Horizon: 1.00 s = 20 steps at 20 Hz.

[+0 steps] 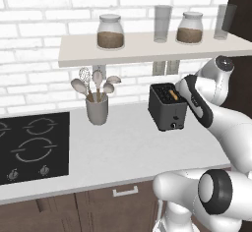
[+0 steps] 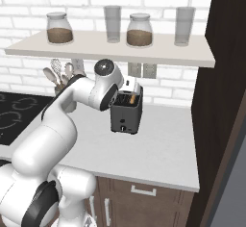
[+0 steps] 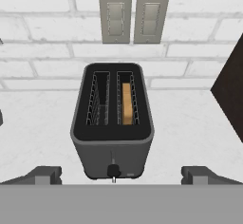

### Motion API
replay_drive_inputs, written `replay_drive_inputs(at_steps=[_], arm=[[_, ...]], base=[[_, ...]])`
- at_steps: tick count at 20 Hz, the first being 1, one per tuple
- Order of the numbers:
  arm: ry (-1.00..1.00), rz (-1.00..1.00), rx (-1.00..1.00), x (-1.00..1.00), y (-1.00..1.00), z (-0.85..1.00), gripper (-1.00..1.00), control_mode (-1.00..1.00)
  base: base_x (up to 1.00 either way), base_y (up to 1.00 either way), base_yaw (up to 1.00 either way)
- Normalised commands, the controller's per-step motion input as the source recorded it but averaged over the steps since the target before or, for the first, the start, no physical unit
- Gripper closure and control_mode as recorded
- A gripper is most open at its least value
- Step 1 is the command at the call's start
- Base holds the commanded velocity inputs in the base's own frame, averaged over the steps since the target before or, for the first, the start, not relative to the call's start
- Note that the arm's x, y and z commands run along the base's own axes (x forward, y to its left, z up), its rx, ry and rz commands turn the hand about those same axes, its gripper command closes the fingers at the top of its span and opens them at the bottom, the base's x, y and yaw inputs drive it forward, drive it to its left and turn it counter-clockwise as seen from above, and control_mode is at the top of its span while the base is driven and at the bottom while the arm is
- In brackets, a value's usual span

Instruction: Start the toaster. Once the lever pops up, take the bread to the plate on the dining counter.

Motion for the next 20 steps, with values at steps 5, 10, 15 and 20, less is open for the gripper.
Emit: replay_drive_inputs(at_steps=[5,10,15,20], arm=[[0.00,0.00,0.00,0.00,0.00,0.00,-1.00,-1.00],[0.00,0.00,0.00,0.00,0.00,0.00,-1.00,-1.00],[0.00,0.00,0.00,0.00,0.00,0.00,-1.00,-1.00],[0.00,0.00,0.00,0.00,0.00,0.00,-1.00,-1.00]], base=[[0.00,0.00,0.00],[0.00,0.00,0.00],[0.00,0.00,0.00],[0.00,0.00,0.00]])
